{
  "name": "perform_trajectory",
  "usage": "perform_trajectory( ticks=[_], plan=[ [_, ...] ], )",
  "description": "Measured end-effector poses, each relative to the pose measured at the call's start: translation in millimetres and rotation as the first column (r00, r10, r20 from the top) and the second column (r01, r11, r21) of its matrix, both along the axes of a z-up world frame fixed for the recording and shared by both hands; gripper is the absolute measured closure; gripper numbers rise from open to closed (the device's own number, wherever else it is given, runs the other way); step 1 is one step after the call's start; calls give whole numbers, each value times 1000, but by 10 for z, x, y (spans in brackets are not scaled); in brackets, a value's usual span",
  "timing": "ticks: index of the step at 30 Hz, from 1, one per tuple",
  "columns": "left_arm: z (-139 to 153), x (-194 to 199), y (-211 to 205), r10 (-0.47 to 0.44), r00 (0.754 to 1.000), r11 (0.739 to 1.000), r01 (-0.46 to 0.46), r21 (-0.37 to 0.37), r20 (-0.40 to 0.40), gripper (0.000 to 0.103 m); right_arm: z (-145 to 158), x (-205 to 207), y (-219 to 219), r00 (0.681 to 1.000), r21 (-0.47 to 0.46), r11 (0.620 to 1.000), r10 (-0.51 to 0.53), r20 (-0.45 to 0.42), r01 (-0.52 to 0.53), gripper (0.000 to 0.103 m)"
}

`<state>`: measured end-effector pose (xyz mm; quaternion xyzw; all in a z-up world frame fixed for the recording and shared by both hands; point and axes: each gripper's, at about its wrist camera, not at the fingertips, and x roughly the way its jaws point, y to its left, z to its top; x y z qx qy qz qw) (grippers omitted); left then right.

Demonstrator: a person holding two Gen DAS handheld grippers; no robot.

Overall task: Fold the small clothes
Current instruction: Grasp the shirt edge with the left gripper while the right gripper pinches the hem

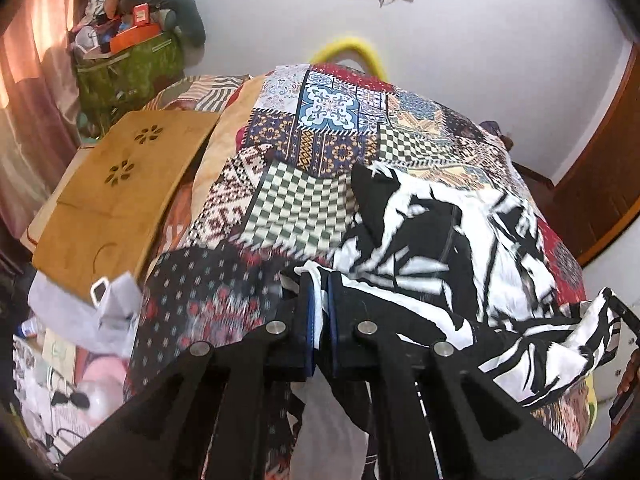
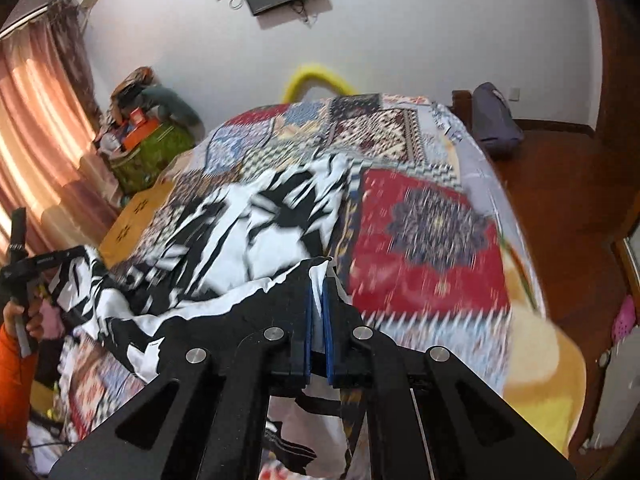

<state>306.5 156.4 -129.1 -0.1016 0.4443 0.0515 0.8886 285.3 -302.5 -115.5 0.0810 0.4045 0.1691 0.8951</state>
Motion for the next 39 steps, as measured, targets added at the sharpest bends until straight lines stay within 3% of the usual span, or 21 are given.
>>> perform_trajectory(
  ticks=[4,8,14,17,19,21,23,28,32,39],
  plan=[
    [-236,319,35,24,999,999,-22,39,-42,97,-107,301,-43,1000,-44,999,-29,-5,29,99],
    [-674,594,117,34,990,999,-29,38,-135,97,-346,528,-76,997,-69,997,-45,-56,41,99],
    [-1160,713,111,5,971,1000,2,29,-240,96,-696,669,-69,989,-83,996,-46,-138,34,95],
    [-1164,691,56,-6,968,997,25,72,-251,84,-679,665,-69,989,-85,996,-46,-137,35,95],
    [-1103,654,31,-13,969,995,37,93,-246,65,-624,644,-104,988,-76,996,-47,-145,36,92],
    [-981,561,50,-16,977,995,37,92,-211,56,-557,607,-141,989,-64,997,-47,-143,38,88],
    [-871,477,86,-16,982,996,32,84,-186,54,-498,541,-163,990,-56,998,-42,-131,35,81],
    [-745,233,212,-2,987,999,7,32,-162,51,-383,301,-207,993,-51,998,-32,-117,26,74],
    [-867,65,277,-3,980,999,-4,-34,-199,50,-420,154,-210,992,-56,998,-31,-126,24,64],
    [-1113,-29,271,-20,967,985,-24,-170,-252,51,-697,113,-162,976,-24,999,-34,-217,30,63]
  ],
)
